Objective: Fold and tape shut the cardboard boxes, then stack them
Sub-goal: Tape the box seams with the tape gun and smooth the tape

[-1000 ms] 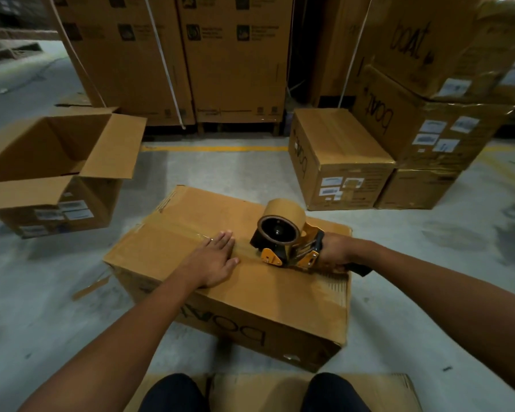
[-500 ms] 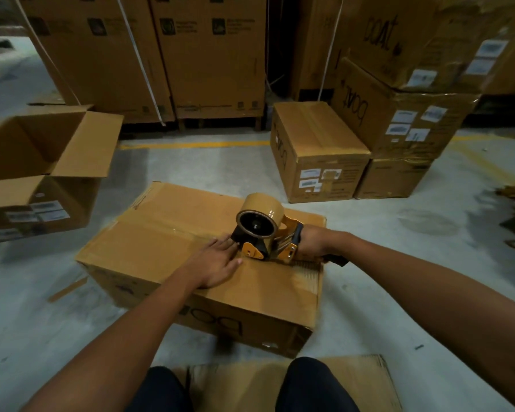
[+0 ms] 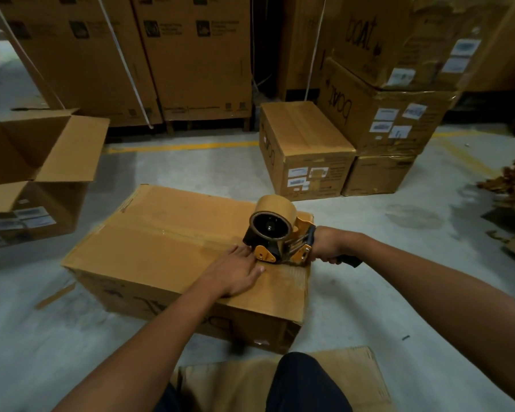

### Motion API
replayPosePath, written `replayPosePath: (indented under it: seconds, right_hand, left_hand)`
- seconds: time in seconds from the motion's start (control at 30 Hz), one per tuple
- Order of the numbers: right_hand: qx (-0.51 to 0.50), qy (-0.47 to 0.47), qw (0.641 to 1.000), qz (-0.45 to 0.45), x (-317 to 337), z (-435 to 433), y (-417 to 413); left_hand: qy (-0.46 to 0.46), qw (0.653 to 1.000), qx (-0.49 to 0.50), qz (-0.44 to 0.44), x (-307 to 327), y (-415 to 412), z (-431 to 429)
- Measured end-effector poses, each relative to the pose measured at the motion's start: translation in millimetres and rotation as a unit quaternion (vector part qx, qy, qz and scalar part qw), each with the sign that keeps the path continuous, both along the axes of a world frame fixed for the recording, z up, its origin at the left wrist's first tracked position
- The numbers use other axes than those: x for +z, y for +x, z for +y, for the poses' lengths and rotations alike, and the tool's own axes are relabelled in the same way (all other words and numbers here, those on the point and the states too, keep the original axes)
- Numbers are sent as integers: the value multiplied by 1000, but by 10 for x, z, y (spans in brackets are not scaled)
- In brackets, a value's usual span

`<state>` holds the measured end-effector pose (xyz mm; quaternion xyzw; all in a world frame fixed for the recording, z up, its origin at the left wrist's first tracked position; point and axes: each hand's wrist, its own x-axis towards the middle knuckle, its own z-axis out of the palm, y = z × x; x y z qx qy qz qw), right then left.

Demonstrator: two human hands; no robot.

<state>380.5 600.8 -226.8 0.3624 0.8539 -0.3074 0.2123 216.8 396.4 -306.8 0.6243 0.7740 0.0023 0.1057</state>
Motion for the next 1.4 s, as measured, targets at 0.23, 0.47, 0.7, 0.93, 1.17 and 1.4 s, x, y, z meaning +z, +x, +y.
replayPosePath:
  seconds: [0.23, 0.47, 0.7, 0.93, 1.17, 1.4]
  right_hand:
    - [1, 7, 1000, -2, 90, 18, 145]
    - [-30, 34, 999, -11, 46, 193, 509]
    - [-23, 40, 999, -16, 99, 194, 439]
    - [-6, 26, 999, -18, 108, 299, 449]
    - [4, 15, 999, -43, 192, 560, 754]
    - [-22, 34, 999, -17, 47, 586, 1112]
  left_hand:
    - [14, 1000, 13, -20, -10, 8, -4]
    - [-17, 999, 31, 3, -52, 64, 52]
    - [35, 999, 14, -18, -9, 505, 338]
    - [32, 999, 13, -34, -83, 453, 353]
    - [-9, 998, 14, -57, -18, 412, 323]
    - [-33, 998, 60, -16, 53, 628, 422]
